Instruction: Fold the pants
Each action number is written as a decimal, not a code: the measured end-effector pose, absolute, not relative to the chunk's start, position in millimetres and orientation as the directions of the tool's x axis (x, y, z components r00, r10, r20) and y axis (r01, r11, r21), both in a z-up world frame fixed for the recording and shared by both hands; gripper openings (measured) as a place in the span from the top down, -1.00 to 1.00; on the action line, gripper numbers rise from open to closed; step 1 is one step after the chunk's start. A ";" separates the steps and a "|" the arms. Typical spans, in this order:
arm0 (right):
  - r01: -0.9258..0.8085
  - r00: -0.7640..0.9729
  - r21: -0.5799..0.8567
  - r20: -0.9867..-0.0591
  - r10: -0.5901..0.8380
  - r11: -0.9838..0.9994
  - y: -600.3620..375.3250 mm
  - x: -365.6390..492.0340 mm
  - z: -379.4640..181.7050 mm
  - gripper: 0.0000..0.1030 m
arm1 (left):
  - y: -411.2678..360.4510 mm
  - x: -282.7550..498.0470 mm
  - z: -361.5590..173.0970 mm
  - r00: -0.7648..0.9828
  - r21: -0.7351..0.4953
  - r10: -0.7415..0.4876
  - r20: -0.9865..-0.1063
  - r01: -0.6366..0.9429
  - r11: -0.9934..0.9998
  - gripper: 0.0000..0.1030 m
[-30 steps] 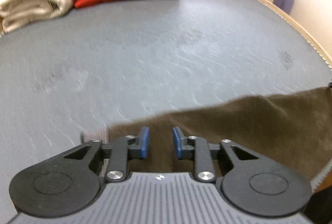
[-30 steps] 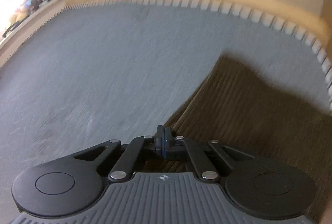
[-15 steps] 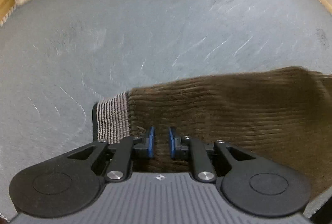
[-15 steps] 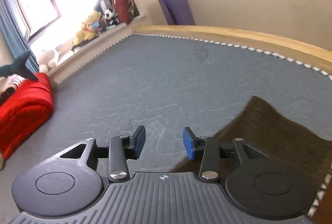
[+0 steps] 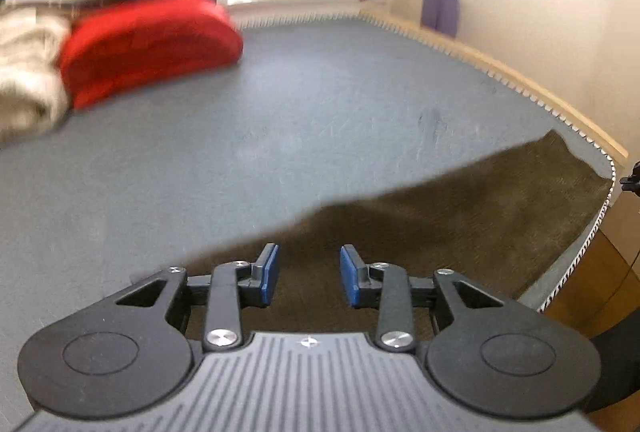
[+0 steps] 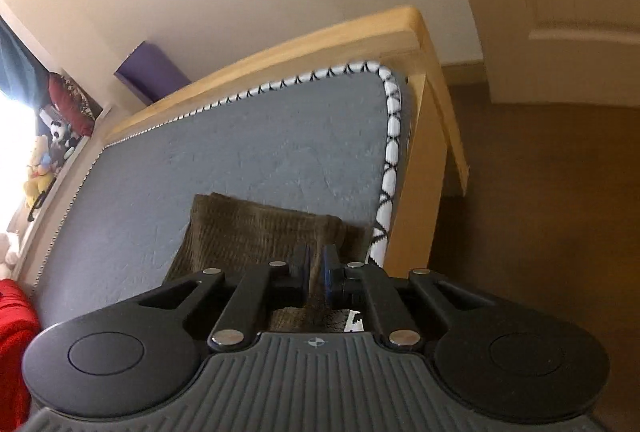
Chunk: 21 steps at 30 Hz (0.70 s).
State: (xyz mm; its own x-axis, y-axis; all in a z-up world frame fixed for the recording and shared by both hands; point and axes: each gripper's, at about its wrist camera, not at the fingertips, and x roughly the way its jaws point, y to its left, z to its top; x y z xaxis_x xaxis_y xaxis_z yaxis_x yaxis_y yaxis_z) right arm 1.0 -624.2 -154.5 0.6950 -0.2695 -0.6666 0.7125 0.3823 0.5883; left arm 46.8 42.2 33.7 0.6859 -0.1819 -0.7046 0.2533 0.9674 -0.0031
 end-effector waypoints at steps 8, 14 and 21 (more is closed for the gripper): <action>0.743 0.653 0.570 -0.733 -0.192 0.351 -620.4 41.4 -186.3 0.06 | 30.9 84.3 1.9 0.597 -0.067 -0.207 -0.775 0.247 0.967 0.28; 0.752 0.644 0.543 -0.727 -0.239 0.375 -623.9 61.2 -185.7 0.56 | 44.8 97.3 -2.0 0.589 -0.081 -0.190 -0.786 0.207 0.975 0.28; 0.777 0.621 0.494 -0.706 -0.341 0.391 -607.0 69.0 -160.1 0.75 | 47.5 98.0 7.4 0.613 -0.094 -0.205 -0.763 0.209 0.973 0.28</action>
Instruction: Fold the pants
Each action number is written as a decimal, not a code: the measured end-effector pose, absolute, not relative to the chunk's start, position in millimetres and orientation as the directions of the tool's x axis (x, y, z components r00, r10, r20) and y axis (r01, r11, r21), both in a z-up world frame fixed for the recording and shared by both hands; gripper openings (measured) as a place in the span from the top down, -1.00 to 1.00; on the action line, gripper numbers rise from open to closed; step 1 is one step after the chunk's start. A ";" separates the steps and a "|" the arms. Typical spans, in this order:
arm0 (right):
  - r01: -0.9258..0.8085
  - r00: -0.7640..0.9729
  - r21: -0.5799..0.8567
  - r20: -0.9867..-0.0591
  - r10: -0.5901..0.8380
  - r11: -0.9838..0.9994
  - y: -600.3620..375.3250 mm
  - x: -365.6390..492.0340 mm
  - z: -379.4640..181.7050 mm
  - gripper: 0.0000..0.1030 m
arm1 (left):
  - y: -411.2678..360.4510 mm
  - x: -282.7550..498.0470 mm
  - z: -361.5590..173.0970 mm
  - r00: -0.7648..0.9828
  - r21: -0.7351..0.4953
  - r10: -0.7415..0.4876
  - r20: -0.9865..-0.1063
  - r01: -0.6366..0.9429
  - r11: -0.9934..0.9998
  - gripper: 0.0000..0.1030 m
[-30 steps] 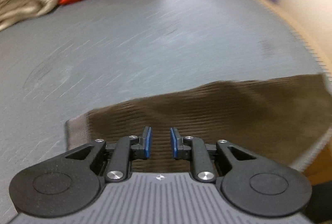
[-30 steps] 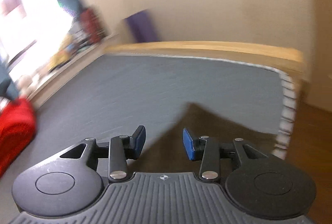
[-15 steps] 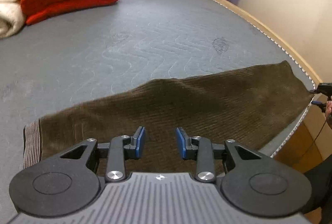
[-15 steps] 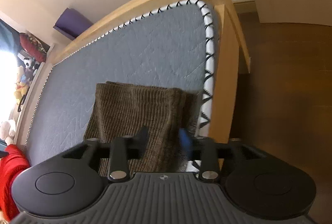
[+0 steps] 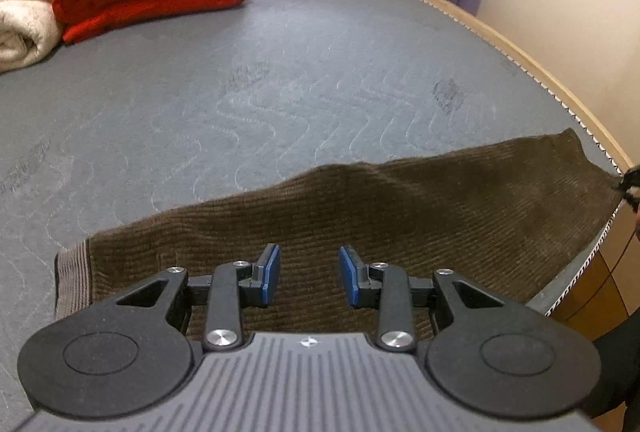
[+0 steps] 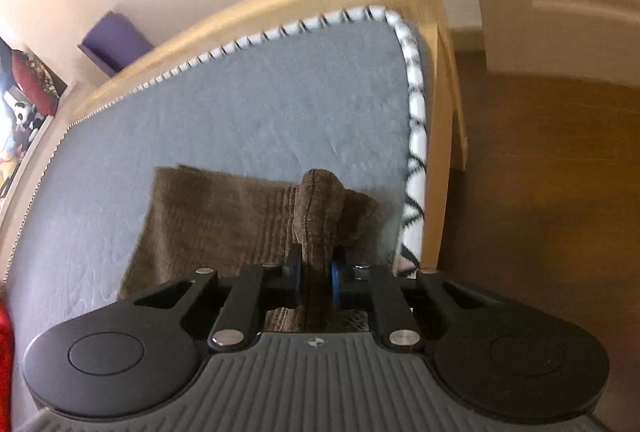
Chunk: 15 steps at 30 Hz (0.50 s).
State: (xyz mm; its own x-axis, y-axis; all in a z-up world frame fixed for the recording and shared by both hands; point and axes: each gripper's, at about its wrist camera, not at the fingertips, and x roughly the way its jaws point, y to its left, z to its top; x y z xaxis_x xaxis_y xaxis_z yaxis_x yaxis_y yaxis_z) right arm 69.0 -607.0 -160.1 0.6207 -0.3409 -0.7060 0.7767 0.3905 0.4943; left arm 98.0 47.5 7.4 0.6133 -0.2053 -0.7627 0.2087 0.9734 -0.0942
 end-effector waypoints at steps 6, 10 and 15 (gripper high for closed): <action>0.614 0.762 0.319 -0.477 -0.438 0.722 -509.7 84.2 -61.0 0.76 | 70.0 83.3 23.1 0.651 -0.120 -0.189 -0.735 0.148 0.982 0.28; 0.379 0.894 0.066 -0.285 -0.346 0.923 -381.1 78.6 -4.8 0.76 | 90.2 70.9 26.5 0.663 -0.143 -0.181 -0.726 0.113 0.983 0.28; -0.155 0.953 -0.207 -0.291 0.090 0.966 -187.2 41.6 -7.3 0.75 | 115.3 59.9 26.9 0.675 -0.147 -0.154 -0.722 0.069 0.987 0.28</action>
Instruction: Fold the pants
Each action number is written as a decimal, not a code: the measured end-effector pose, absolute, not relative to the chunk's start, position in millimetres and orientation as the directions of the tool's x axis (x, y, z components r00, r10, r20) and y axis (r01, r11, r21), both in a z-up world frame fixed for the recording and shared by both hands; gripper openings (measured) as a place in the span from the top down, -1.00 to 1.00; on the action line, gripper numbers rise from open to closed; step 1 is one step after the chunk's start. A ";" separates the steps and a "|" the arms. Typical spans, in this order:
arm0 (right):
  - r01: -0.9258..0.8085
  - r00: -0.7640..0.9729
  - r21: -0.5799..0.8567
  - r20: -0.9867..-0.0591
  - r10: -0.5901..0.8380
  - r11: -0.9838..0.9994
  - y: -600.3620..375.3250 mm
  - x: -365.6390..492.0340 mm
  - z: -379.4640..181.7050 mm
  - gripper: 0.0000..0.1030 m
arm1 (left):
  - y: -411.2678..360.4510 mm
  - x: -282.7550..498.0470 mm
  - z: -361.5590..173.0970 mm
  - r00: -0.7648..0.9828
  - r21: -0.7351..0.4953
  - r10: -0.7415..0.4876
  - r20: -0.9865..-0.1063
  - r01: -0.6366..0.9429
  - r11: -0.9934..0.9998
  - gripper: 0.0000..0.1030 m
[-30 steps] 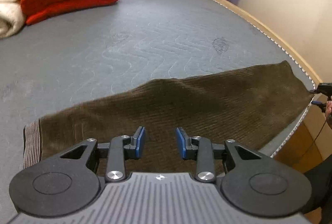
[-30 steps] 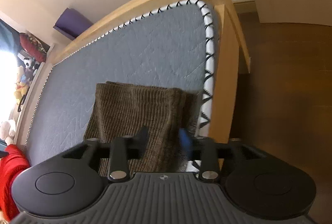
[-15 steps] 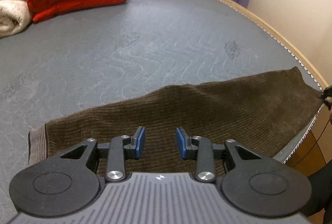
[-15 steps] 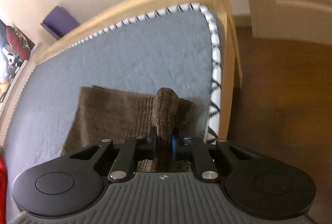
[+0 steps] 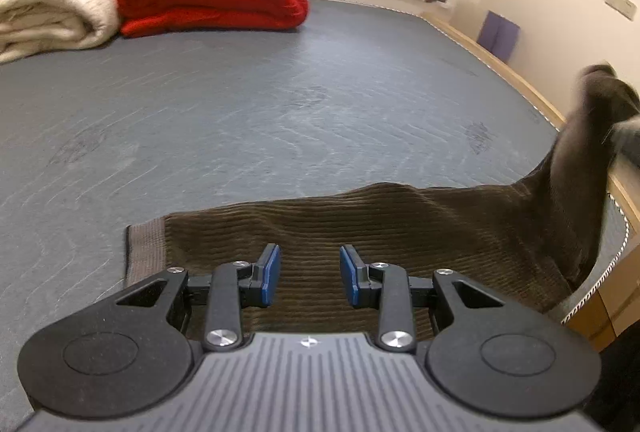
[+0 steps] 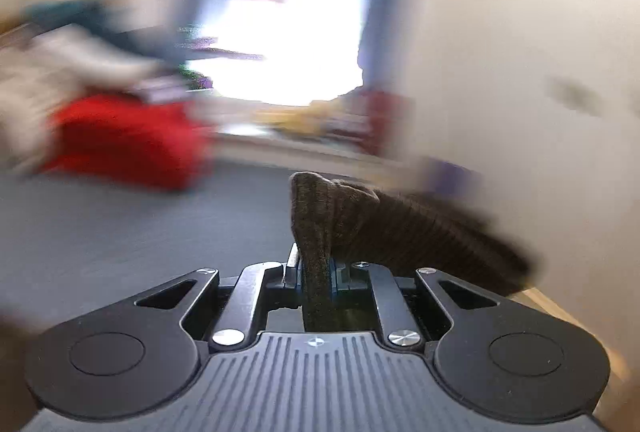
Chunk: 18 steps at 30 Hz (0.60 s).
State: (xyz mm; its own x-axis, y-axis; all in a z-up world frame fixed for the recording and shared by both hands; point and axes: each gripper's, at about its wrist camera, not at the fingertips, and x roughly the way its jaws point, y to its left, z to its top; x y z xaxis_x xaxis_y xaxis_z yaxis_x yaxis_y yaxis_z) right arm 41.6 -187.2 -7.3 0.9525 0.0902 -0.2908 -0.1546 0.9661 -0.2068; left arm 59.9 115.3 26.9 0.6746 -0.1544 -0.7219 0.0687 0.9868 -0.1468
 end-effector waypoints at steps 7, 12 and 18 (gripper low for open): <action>-0.614 0.517 -0.124 -0.809 0.278 0.779 -56.9 12.1 -128.9 0.49 | 143.0 53.5 24.9 0.654 -0.193 -0.156 -0.740 0.015 0.981 0.28; -0.596 0.591 -0.016 -0.686 0.425 0.803 -80.9 -11.4 -91.8 0.24 | 148.9 49.2 26.6 0.658 -0.210 -0.169 -0.734 0.017 0.978 0.27; -0.423 0.634 0.143 -0.659 0.405 0.895 -117.7 12.0 -95.6 -0.07 | 143.0 56.3 19.6 0.635 -0.197 -0.161 -0.755 0.015 0.980 0.27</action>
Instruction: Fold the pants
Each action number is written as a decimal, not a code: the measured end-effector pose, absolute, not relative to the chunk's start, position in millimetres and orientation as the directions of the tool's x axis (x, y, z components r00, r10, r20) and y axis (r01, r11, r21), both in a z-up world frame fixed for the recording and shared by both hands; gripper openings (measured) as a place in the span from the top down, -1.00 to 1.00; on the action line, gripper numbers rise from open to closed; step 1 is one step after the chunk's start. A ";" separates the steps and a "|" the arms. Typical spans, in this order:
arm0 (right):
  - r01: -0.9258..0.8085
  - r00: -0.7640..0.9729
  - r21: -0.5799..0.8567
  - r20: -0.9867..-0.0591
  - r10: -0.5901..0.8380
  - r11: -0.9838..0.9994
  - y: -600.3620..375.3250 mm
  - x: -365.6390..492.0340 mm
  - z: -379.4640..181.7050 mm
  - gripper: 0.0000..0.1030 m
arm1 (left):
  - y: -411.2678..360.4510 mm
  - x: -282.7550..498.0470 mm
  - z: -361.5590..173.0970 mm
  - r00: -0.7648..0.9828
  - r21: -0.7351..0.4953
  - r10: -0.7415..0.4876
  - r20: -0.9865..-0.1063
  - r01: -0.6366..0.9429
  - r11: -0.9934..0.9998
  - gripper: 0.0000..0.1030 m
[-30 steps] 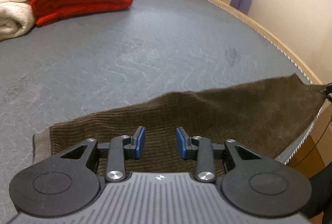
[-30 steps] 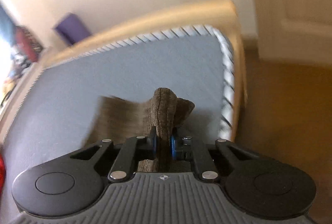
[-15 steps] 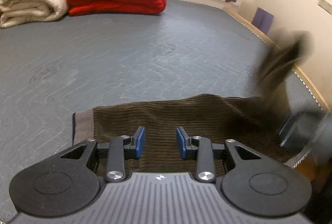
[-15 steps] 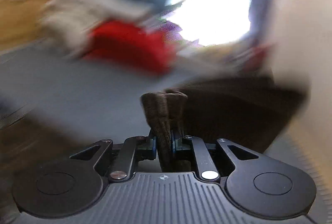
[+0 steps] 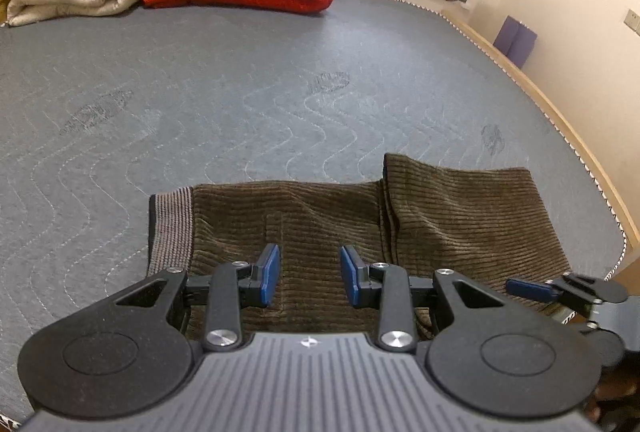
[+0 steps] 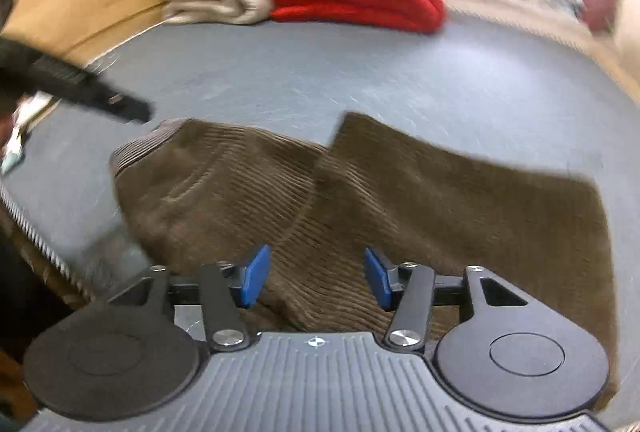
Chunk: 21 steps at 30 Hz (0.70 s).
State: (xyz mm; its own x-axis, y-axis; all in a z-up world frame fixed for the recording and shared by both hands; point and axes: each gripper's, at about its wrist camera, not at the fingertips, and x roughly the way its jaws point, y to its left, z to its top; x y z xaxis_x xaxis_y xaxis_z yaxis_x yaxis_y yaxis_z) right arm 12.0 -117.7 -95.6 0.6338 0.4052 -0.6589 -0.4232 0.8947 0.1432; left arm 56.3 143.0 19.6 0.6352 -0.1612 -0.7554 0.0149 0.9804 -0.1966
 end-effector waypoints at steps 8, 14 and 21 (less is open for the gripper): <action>-0.496 0.579 0.041 -0.728 0.366 0.867 -99.6 8.1 -129.1 0.03 | 105.0 69.6 11.9 0.602 -0.158 -0.171 -0.780 0.075 0.985 0.27; -0.402 0.624 0.101 -0.697 0.353 0.910 -130.0 8.3 -119.2 0.02 | 75.7 83.4 7.1 0.584 -0.159 -0.193 -0.788 0.110 0.981 0.27; 0.034 0.863 0.169 -0.502 0.057 0.985 -221.0 -3.1 -88.2 -0.48 | 41.3 104.4 2.9 0.575 -0.194 -0.225 -0.787 0.117 0.974 0.27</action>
